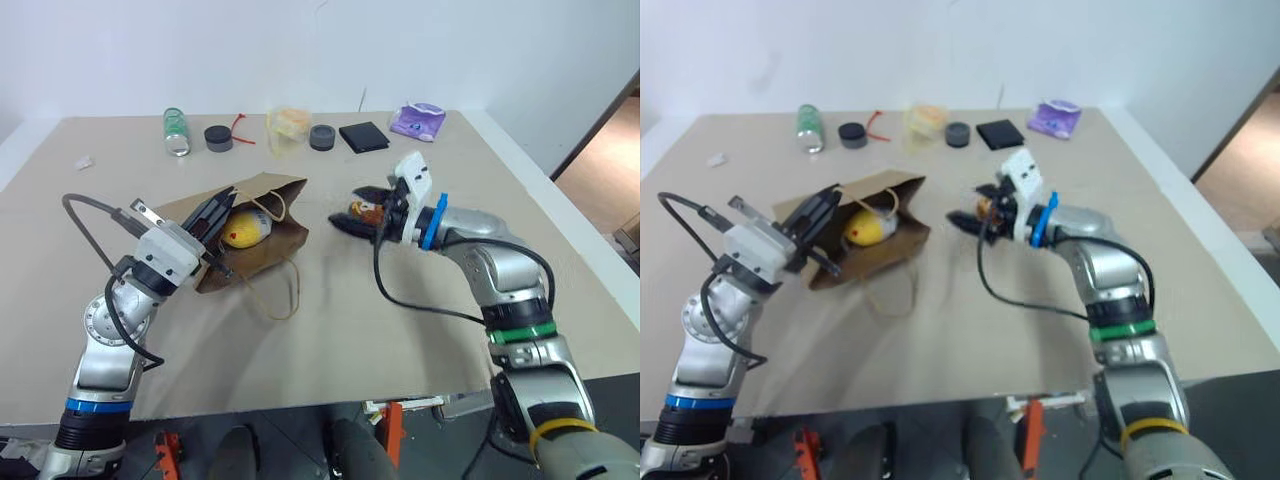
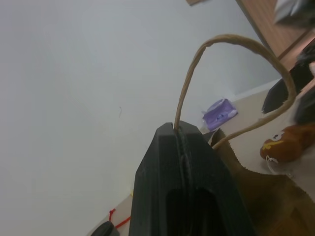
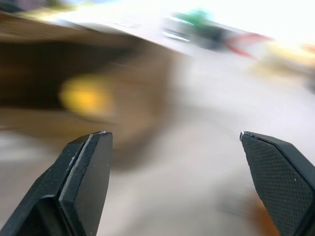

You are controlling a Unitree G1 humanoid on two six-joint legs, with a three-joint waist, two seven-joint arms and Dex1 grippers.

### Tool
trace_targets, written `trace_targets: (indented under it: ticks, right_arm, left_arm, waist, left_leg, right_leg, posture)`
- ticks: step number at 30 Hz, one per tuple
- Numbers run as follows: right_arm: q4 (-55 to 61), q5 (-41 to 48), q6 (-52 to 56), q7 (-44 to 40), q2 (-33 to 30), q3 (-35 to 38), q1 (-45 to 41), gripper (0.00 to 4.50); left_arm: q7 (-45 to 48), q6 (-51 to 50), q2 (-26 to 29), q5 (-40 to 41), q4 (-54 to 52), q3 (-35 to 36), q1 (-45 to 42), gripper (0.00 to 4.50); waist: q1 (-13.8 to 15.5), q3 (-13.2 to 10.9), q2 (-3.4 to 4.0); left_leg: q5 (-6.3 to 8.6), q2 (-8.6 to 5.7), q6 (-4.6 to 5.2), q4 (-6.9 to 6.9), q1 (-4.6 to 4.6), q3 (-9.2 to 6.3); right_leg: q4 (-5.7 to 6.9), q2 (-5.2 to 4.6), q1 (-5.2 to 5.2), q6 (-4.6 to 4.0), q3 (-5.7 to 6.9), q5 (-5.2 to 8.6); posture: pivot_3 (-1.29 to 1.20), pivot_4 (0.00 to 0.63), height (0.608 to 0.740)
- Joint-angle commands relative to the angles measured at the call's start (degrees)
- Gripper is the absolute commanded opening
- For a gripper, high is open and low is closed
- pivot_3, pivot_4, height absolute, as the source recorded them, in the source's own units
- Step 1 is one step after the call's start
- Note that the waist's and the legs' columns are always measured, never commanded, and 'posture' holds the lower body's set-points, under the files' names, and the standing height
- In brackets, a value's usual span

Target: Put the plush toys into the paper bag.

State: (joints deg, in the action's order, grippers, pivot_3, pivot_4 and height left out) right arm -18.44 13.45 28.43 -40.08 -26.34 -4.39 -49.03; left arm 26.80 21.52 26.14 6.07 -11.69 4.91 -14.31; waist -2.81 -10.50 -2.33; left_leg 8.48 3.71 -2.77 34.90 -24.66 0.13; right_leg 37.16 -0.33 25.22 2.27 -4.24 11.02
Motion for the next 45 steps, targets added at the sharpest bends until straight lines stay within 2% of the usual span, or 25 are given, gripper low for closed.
trace_targets:
  ticks: [1,4,8,11,14,17,18,19,22,25,28,30,33,36,41,45]
  right_arm:
    - [-11.14,-6.03,-6.57,5.49,1.2,-0.7,-3.76,4.48]
    - [-23.3,-11.73,-12.27,8.18,2.65,-3.58,-6.55,4.48]
    - [-31.54,-12.8,-13.71,7.74,4.5,-3.14,-8.98,4.48]
    - [-34.89,-13.7,-15.59,9.13,4.78,-2.62,-10.16,3.27]
    - [-35.35,-13.21,-18.0,8.81,4.82,-1.59,-10.29,1.71]
    - [-33.97,-12.05,-19.22,7.24,4.55,0.04,-9.8,0.47]
    - [-32.76,-10.98,-20.03,5.69,4.36,0.94,-9.32,0.14]
    - [-30.5,-8.75,-20.92,2.81,4.33,2.33,-8.56,0.01]
    - [-15.81,4.0,-16.84,-9.75,4.71,7.95,-4.66,0.0]
    - [2.5,16.53,-2.08,-17.38,3.04,9.29,-0.05,0.0]
    - [14.84,18.38,4.13,-19.56,0.78,4.76,3.81,0.0]
    - [18.77,17.51,6.29,-19.12,0.37,1.75,4.79,0.0]
    - [21.89,14.83,7.2,-17.15,1.17,-2.71,5.26,0.0]
    - [18.94,9.87,5.0,-14.64,2.7,-6.63,4.12,0.0]
    - [13.32,4.88,1.63,-12.46,5.86,-9.63,1.5,0.0]
    - [10.04,2.79,1.06,-9.94,11.07,-10.48,-2.21,0.0]
  left_arm:
    - [-0.48,0.9,0.09,-0.02,-1.13,0.82,-0.44,0.0]
    - [-0.62,0.75,0.08,0.05,-0.9,0.98,-0.79,0.0]
    - [-0.98,0.31,0.08,0.17,-0.91,1.34,-1.13,0.0]
    - [-1.25,-0.21,0.23,0.42,-1.19,1.77,-1.07,0.0]
    - [-1.32,-0.38,0.33,0.5,-1.28,1.89,-0.88,0.0]
    - [-1.22,-0.41,0.18,0.45,-1.17,1.71,-0.87,0.0]
    - [-1.2,-0.39,0.14,0.43,-1.13,1.63,-0.93,0.0]
    - [-1.19,-0.41,0.11,0.42,-1.09,1.58,-1.02,0.0]
    - [-1.14,-0.37,0.13,0.44,-0.86,1.57,-1.24,0.0]
    - [-1.12,-0.26,0.11,0.4,-0.57,1.57,-1.32,0.0]
    - [-1.17,-0.08,-0.03,0.29,-0.17,1.5,-1.46,0.0]
    - [-1.29,0.06,-0.24,0.12,0.05,1.3,-1.65,0.0]
    - [-1.52,0.27,-0.63,-0.12,0.17,1.01,-1.97,0.0]
    - [-1.8,0.11,-0.78,-0.12,-0.13,1.07,-2.0,0.0]
    - [-1.97,-0.02,-0.72,-0.02,-0.46,1.15,-1.67,0.0]
    - [-2.04,0.02,-1.18,-0.29,-1.0,0.4,-1.36,0.0]
  waist:
    - [0.07,0.0,0.0]
    - [0.04,0.0,0.0]
    - [0.04,0.0,0.0]
    - [0.04,0.0,0.0]
    - [0.03,0.0,0.01]
    - [0.02,0.0,0.01]
    - [0.02,-0.01,0.01]
    - [0.04,-0.01,0.01]
    - [0.07,-0.05,0.08]
    - [0.09,-0.13,0.22]
    - [0.11,-0.12,0.22]
    - [0.08,-0.11,0.21]
    - [0.01,-0.11,0.21]
    - [0.06,-0.11,0.21]
    - [0.07,-0.11,0.21]
    - [-0.01,-0.11,0.21]
  left_leg:
    - [0.0,0.0,0.0,0.0,0.0,0.0]
    - [0.0,0.0,0.0,-0.05,-0.05,0.0]
    - [0.0,0.0,0.01,-0.19,-0.05,0.0]
    - [0.0,0.0,0.01,-0.23,-0.03,0.0]
    - [0.0,0.0,0.01,-0.23,-0.01,-0.01]
    - [0.0,0.0,0.01,-0.23,0.0,-0.01]
    - [0.0,0.0,0.01,-0.23,0.0,0.0]
    - [0.0,0.0,0.01,-0.23,0.0,0.0]
    - [0.0,0.0,0.01,-0.25,-0.03,-0.01]
    - [0.01,0.0,0.02,-0.26,-0.08,-0.03]
    - [0.03,0.0,0.03,-0.28,-0.05,-0.11]
    - [0.03,0.0,0.02,-0.28,-0.01,-0.11]
    - [0.02,0.0,0.03,-0.23,0.03,-0.08]
    - [-0.02,0.0,0.07,-0.19,0.06,-0.08]
    - [-0.03,0.0,0.07,-0.11,0.01,-0.08]
    - [-0.03,0.01,0.07,-0.15,-0.03,-0.08]
  right_leg:
    - [-0.01,0.0,-0.01,0.0,0.0,0.0]
    - [-0.04,0.01,0.03,0.0,-0.02,0.03]
    - [-0.04,0.02,0.05,-0.01,-0.04,0.1]
    - [-0.04,0.03,0.04,0.0,-0.04,0.11]
    - [-0.04,0.04,0.03,-0.01,-0.04,0.11]
    - [-0.04,0.04,0.03,0.0,-0.04,0.1]
    - [-0.04,0.04,0.03,-0.01,-0.04,0.1]
    - [-0.03,0.04,0.04,-0.01,-0.04,0.09]
    - [-0.04,0.04,0.04,0.01,-0.04,0.1]
    - [-0.03,0.04,0.06,0.27,-0.05,0.03]
    - [-0.01,0.05,0.03,0.25,0.02,0.11]
    - [-0.01,0.04,0.0,0.05,0.03,0.22]
    - [-0.01,0.04,0.01,-0.04,0.01,0.12]
    - [0.0,0.06,0.01,-0.06,0.01,0.02]
    - [-0.01,0.04,0.01,-0.03,0.01,-0.01]
    - [-0.01,0.08,0.07,-0.05,0.01,0.01]
  posture:
    - [0.0,0.15,0.74]
    - [0.0,0.15,0.74]
    - [0.0,0.15,0.74]
    - [0.0,0.15,0.74]
    - [0.0,0.15,0.74]
    - [0.0,0.15,0.74]
    - [0.0,0.15,0.74]
    - [0.0,0.15,0.74]
    - [0.0,0.15,0.74]
    - [0.0,0.15,0.74]
    - [0.0,0.15,0.74]
    - [0.0,0.15,0.74]
    - [0.0,0.15,0.74]
    - [0.0,0.15,0.74]
    - [0.0,0.15,0.74]
    - [0.0,0.15,0.74]
